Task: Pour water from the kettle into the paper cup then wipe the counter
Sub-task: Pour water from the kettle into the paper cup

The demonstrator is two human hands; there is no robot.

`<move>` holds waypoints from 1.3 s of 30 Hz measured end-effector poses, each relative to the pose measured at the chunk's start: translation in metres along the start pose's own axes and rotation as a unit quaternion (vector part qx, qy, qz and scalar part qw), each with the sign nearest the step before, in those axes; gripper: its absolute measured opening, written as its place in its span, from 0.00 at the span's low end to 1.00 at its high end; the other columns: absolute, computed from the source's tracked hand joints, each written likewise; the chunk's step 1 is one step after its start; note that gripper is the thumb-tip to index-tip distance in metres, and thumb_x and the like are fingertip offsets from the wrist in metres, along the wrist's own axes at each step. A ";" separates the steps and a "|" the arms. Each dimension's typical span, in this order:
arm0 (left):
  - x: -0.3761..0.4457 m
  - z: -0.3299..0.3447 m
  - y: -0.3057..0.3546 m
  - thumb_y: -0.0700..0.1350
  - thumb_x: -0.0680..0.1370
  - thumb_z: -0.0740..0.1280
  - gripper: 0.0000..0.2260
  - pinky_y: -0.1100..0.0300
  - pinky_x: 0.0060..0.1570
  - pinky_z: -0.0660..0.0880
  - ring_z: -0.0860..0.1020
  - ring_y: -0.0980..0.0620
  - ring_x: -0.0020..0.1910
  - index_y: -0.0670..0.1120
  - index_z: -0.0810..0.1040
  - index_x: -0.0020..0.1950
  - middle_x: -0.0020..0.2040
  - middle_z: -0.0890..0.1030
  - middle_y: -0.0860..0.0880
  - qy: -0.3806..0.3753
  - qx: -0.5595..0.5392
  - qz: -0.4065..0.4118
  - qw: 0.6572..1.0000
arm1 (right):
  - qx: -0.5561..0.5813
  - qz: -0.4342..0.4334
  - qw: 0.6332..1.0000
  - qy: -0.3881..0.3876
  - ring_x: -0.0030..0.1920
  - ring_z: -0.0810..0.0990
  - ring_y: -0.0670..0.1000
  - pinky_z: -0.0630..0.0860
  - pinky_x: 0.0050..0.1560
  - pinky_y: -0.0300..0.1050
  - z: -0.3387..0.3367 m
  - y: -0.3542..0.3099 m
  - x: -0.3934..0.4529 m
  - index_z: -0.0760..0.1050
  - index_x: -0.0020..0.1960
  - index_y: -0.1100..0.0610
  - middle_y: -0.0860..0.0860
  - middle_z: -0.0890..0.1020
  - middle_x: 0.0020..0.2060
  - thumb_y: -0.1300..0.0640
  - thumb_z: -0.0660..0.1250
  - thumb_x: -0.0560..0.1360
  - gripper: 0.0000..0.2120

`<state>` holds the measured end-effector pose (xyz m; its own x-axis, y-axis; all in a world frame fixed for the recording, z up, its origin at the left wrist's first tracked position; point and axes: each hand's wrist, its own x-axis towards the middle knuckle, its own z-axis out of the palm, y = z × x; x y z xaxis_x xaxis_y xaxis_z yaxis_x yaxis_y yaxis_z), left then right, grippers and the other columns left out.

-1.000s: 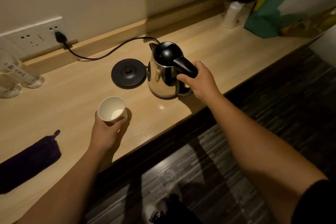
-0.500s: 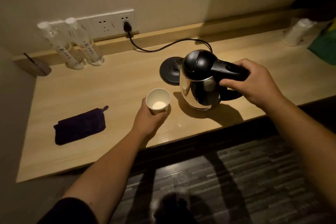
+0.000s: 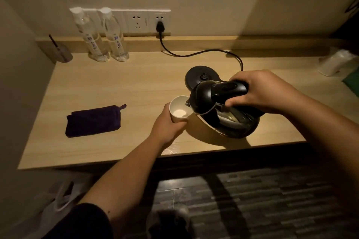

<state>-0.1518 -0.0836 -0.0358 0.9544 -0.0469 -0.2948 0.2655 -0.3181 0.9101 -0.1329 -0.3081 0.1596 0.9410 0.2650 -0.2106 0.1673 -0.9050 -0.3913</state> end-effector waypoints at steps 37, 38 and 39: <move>0.015 0.003 -0.026 0.52 0.68 0.76 0.33 0.57 0.51 0.75 0.75 0.55 0.55 0.61 0.64 0.67 0.54 0.76 0.59 0.006 0.043 0.045 0.998 | -0.158 -0.040 0.984 -0.066 0.43 0.78 0.50 0.77 0.40 0.44 -0.025 -0.045 0.030 0.78 0.55 0.52 0.50 0.81 0.43 0.45 0.74 0.68 0.20; 0.015 0.003 -0.026 0.52 0.68 0.76 0.33 0.56 0.52 0.75 0.75 0.54 0.55 0.62 0.64 0.67 0.54 0.76 0.60 0.006 0.042 0.045 0.998 | -0.159 -0.040 0.984 -0.066 0.43 0.78 0.50 0.77 0.39 0.44 -0.025 -0.045 0.030 0.78 0.55 0.52 0.50 0.81 0.43 0.45 0.74 0.68 0.20; 0.015 0.003 -0.026 0.52 0.67 0.76 0.33 0.56 0.52 0.75 0.75 0.54 0.55 0.62 0.64 0.67 0.54 0.76 0.60 0.007 0.042 0.044 0.998 | -0.160 -0.041 0.984 -0.067 0.43 0.78 0.50 0.76 0.39 0.43 -0.025 -0.045 0.030 0.78 0.55 0.52 0.50 0.81 0.43 0.45 0.74 0.68 0.19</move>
<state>-0.1449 -0.0788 -0.0651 0.9756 -0.0658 -0.2097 0.1681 -0.3910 0.9049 -0.1046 -0.2682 0.1934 0.8772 0.3628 -0.3144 0.3448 -0.9318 -0.1134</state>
